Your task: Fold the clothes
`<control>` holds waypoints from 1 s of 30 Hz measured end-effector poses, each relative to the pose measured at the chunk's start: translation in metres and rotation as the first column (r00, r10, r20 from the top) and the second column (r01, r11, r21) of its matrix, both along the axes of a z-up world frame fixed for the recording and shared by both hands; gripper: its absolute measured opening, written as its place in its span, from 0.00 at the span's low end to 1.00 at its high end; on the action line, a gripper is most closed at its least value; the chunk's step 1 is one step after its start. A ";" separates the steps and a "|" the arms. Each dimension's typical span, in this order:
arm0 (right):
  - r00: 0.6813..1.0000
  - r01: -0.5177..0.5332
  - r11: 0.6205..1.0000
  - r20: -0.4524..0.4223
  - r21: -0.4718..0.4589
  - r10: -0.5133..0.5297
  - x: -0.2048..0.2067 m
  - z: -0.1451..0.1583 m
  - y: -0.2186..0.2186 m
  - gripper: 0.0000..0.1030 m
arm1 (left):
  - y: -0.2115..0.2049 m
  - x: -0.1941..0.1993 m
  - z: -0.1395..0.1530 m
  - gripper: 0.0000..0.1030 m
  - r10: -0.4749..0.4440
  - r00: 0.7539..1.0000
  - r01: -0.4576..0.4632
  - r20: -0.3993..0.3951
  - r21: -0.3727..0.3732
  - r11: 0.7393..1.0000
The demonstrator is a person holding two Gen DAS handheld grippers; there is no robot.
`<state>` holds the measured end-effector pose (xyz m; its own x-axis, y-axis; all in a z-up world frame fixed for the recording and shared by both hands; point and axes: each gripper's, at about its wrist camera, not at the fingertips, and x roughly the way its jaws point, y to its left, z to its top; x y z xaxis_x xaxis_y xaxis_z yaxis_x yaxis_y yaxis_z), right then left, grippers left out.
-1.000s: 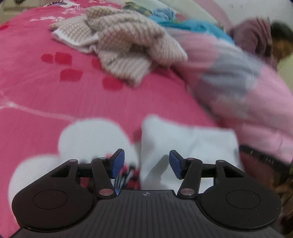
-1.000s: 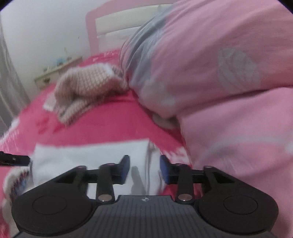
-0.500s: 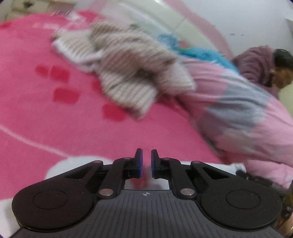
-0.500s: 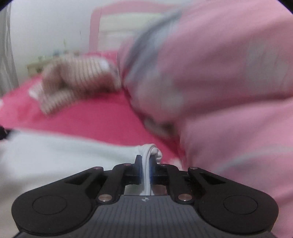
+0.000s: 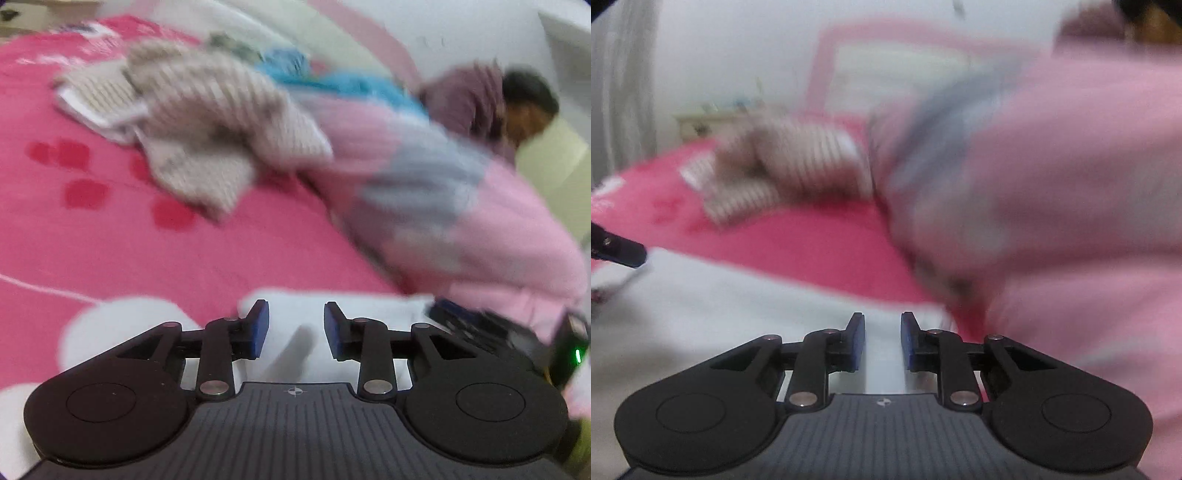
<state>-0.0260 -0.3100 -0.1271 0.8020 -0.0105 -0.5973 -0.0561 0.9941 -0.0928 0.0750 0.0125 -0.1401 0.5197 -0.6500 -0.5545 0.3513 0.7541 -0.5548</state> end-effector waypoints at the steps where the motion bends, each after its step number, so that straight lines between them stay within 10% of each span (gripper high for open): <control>1: 1.000 0.006 1.000 0.012 0.019 -0.007 0.003 -0.003 -0.003 0.20 | 0.005 0.011 -0.008 0.31 0.036 0.999 -0.036 -0.037 -0.014 0.999; 5: 0.999 0.014 1.000 0.036 0.003 -0.014 -0.003 0.011 0.000 0.20 | 0.044 0.047 -0.017 0.32 0.207 0.961 -0.234 -0.181 -0.143 0.962; 9: 0.995 -0.009 1.000 0.097 0.028 0.007 -0.030 0.036 -0.002 0.22 | 0.074 0.037 0.009 0.36 0.260 0.956 -0.280 -0.135 -0.163 0.946; 14: 0.999 -0.005 0.997 0.033 0.072 0.002 -0.032 0.036 -0.007 0.25 | 0.034 -0.001 0.025 0.48 -0.011 0.998 0.006 -0.060 -0.071 0.997; 19: 0.989 0.118 0.988 -0.101 0.097 -0.108 -0.009 0.025 -0.024 0.12 | -0.040 -0.028 0.009 0.54 -0.194 0.981 0.189 -0.014 0.292 0.938; 26: 0.995 0.020 0.991 -0.100 0.134 -0.006 -0.077 0.078 -0.005 0.12 | -0.010 -0.060 0.051 0.54 -0.141 0.989 0.128 0.051 0.195 0.972; 30: 0.969 -0.017 0.996 -0.244 0.092 0.039 -0.094 0.043 0.013 0.12 | -0.027 -0.093 0.042 0.54 -0.260 0.966 0.256 -0.002 0.181 0.950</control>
<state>-0.1199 -0.2970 -0.0842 0.6303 0.0719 -0.7730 -0.0941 0.9954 0.0159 -0.0180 -0.0147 -0.0981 0.3604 -0.6553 -0.6638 0.5575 0.7219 -0.4100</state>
